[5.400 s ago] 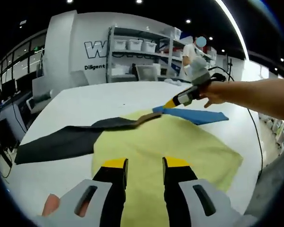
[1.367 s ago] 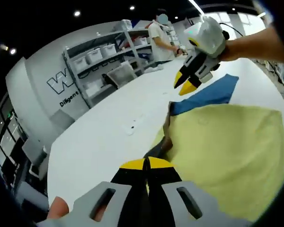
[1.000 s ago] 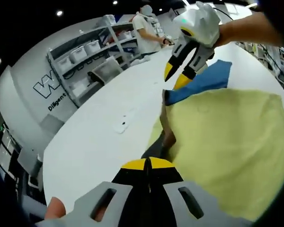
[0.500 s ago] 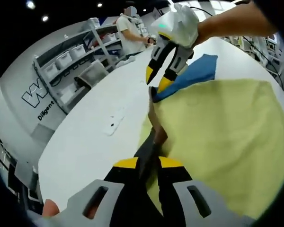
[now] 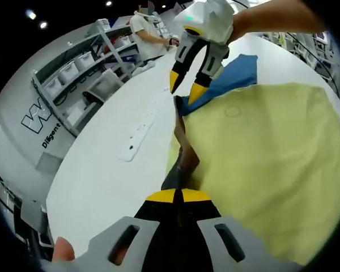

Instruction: Fold the garment on the visible template until the final outline fits inside the template.

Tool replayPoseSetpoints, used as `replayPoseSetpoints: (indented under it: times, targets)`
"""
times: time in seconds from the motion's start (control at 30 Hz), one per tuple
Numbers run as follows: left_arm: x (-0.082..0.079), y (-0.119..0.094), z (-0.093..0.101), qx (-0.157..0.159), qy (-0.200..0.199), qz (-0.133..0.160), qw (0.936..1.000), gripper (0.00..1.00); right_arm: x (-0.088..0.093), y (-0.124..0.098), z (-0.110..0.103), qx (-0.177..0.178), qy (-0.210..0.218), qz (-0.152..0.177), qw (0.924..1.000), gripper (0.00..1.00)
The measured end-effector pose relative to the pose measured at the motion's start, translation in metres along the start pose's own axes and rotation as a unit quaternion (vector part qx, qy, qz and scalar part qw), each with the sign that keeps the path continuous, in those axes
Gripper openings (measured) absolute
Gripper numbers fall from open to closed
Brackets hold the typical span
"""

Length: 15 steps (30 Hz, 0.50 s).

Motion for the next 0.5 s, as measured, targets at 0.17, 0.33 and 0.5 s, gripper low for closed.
replayPoseSetpoints:
  times: [0.17, 0.33, 0.5]
  targets:
    - [-0.001, -0.002, -0.002, -0.003, 0.001, 0.003, 1.0, 0.07, -0.003, 0.008, 0.002, -0.005, 0.0, 0.002, 1.0, 0.14]
    - [-0.002, -0.004, -0.01, -0.015, 0.004, 0.005, 0.9999, 0.07, -0.004, 0.01, 0.002, 0.005, -0.011, -0.005, 0.9999, 0.0]
    - [-0.001, -0.004, -0.027, -0.029, -0.013, 0.012, 0.9994, 0.07, -0.005, 0.002, 0.002, -0.006, -0.001, 0.001, 1.0, 0.0]
Point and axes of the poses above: the point that each gripper's makers call its tool centre point, and the gripper's own axes: y roughly forward along the fingers, z roughly to its right, x roughly out of its underside, the point moved 9 cm from there along -y, roughly backward along the fingers, and after that the axes turned 5 degrees about x, right-handed, at the moved point
